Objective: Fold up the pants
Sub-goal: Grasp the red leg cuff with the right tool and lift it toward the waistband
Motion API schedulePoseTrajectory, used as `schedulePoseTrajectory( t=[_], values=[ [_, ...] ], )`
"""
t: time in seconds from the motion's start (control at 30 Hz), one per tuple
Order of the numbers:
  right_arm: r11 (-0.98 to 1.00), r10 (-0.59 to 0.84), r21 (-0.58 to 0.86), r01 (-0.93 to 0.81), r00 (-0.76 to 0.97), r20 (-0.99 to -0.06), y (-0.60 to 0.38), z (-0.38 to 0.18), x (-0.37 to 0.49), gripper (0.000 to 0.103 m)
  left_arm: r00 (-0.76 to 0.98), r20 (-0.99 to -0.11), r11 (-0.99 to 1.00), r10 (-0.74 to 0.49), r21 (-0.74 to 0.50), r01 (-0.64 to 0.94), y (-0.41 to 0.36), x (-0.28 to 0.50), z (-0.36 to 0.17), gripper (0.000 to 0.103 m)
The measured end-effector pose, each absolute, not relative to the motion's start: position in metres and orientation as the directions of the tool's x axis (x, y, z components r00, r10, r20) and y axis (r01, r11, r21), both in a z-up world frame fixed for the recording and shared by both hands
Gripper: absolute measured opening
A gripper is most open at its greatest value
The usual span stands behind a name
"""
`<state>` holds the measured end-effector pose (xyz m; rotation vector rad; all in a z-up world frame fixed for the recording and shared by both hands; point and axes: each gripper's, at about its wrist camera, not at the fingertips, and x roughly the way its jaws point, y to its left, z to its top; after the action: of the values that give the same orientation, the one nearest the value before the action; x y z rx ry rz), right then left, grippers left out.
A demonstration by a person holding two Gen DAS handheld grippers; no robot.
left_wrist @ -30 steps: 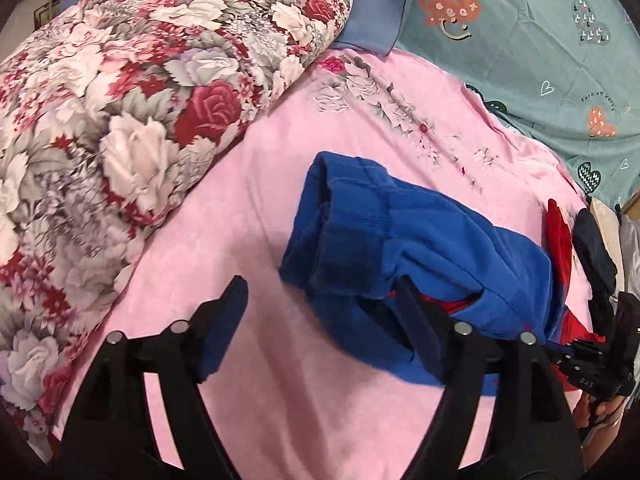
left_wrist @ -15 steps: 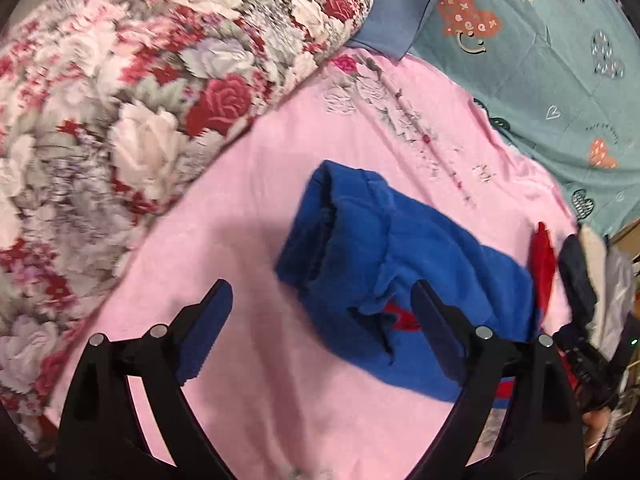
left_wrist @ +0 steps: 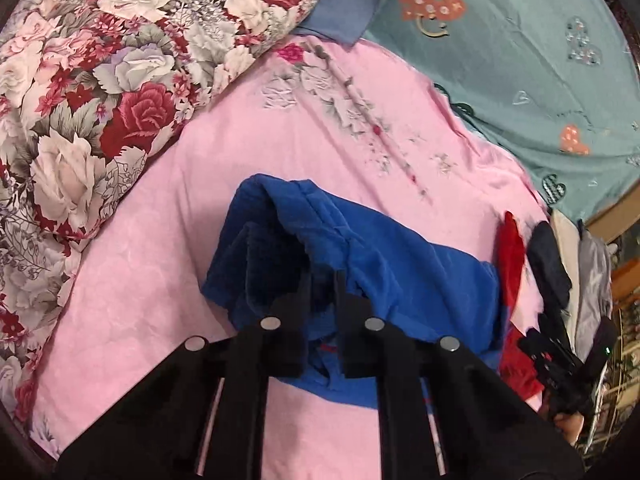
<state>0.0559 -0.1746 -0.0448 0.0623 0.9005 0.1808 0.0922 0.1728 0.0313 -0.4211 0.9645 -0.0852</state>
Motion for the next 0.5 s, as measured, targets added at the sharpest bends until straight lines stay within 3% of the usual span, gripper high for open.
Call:
schedulePoseTrajectory(
  t=[0.13, 0.23, 0.33, 0.5],
  values=[
    [0.979, 0.194, 0.115, -0.166, 0.618, -0.762, -0.167, -0.038, 0.056, 0.049, 0.619, -0.726, 0.909, -0.299, -0.414, -0.047, 0.199, 0.079, 0.058, 0.010],
    [0.979, 0.198, 0.125, -0.160, 0.611, -0.766, -0.168, -0.039, 0.063, 0.049, 0.581, -0.779, 0.936, -0.236, -0.343, -0.080, 0.203, 0.078, 0.051, 0.012],
    [0.986, 0.161, 0.150, -0.068, 0.594, -0.788, -0.182, -0.044, 0.075, 0.054, 0.520, -0.837, 0.959, -0.171, -0.263, -0.107, 0.209, 0.074, 0.028, 0.014],
    [0.978, 0.072, 0.171, 0.116, 0.588, -0.806, -0.224, -0.038, 0.102, 0.056, 0.498, -0.851, 0.926, -0.170, -0.311, -0.215, 0.233, 0.065, 0.012, 0.018]
  ],
)
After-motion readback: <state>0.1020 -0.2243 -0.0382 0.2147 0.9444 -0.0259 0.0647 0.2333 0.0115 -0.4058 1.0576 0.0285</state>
